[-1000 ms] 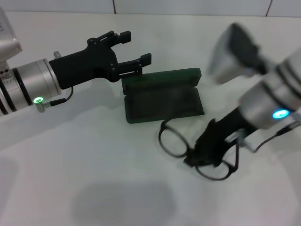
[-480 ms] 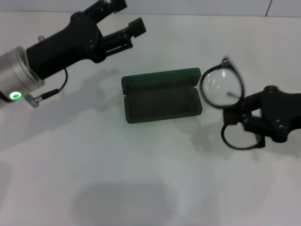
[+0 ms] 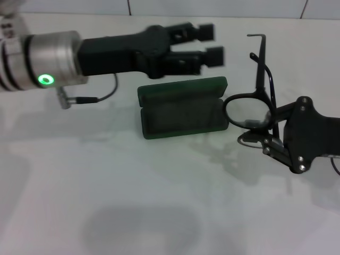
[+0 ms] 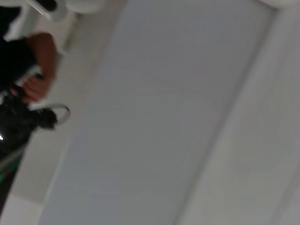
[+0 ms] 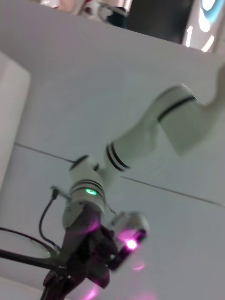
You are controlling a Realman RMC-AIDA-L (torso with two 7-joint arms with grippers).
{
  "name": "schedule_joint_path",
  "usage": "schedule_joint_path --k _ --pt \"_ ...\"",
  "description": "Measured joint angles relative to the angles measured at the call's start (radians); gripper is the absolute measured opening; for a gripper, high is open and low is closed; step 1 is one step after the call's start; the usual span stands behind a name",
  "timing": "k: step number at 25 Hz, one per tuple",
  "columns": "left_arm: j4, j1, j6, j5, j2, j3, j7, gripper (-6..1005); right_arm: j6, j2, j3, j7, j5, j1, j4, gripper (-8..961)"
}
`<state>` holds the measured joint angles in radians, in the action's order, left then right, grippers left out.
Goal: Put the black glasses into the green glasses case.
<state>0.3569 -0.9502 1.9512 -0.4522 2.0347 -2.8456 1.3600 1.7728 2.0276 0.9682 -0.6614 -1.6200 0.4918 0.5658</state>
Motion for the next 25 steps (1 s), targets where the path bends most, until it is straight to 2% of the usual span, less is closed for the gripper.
schedule_joint_path --k 4,11,21,25 --pt "-0.001 -0.055 0.001 0.076 0.013 0.0 0.032 888 -0.072 0.0 0.042 0.097 0.005 0.005 -0.003 111" --pt "-0.001 -0.073 0.008 0.079 0.017 0.0 0.006 888 -0.169 0.0 0.164 0.126 0.051 0.005 0.003 110" --pt "-0.001 -0.121 -0.096 0.245 0.024 0.0 0.113 888 -0.179 0.0 0.209 0.156 0.076 0.022 0.014 110" --pt "-0.001 -0.14 -0.1 0.296 0.028 0.0 0.132 888 -0.181 0.0 0.215 0.165 0.078 0.024 0.014 110"
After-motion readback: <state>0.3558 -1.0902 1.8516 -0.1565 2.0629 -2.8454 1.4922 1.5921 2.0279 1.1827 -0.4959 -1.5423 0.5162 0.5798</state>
